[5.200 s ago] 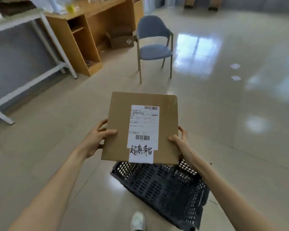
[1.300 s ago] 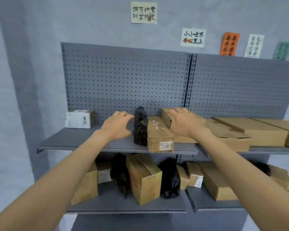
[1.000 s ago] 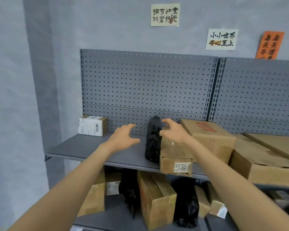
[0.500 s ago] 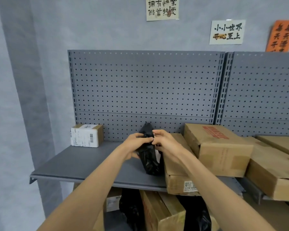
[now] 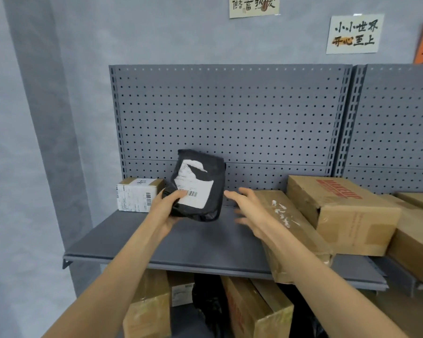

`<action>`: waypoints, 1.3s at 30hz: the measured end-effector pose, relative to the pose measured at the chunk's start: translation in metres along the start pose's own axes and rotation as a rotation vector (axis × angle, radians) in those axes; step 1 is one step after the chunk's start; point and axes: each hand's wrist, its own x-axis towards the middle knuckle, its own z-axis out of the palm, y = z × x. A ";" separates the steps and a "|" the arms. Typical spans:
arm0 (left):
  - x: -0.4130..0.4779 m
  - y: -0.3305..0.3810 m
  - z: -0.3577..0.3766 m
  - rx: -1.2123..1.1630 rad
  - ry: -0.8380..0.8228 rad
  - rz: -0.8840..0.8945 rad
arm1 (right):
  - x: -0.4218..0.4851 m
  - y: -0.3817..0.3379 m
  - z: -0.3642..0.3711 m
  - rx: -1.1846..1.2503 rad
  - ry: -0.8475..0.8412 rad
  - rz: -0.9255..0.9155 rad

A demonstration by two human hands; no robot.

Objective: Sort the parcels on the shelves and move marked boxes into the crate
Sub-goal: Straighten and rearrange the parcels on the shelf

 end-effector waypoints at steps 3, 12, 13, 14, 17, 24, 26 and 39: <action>-0.001 0.006 -0.012 -0.059 -0.005 0.030 | -0.003 0.000 0.032 0.188 -0.192 0.081; 0.002 0.016 -0.058 0.177 -0.036 0.009 | 0.007 0.013 0.095 0.234 -0.074 0.066; 0.004 0.016 -0.063 0.228 -0.038 -0.009 | 0.009 0.015 0.096 0.210 -0.066 0.081; 0.006 0.016 -0.067 0.260 -0.039 -0.032 | 0.010 0.018 0.097 0.189 -0.061 0.098; 0.011 0.011 -0.079 0.292 -0.026 -0.104 | 0.013 0.027 0.100 0.121 -0.058 0.142; 0.023 0.004 -0.092 0.418 0.044 -0.099 | 0.020 0.042 0.104 -0.250 0.054 0.103; 0.027 0.004 -0.092 0.446 0.046 -0.079 | 0.023 0.043 0.105 -0.367 0.059 0.060; 0.027 0.010 -0.039 1.009 0.417 0.339 | 0.023 0.014 0.074 -0.465 0.115 -0.060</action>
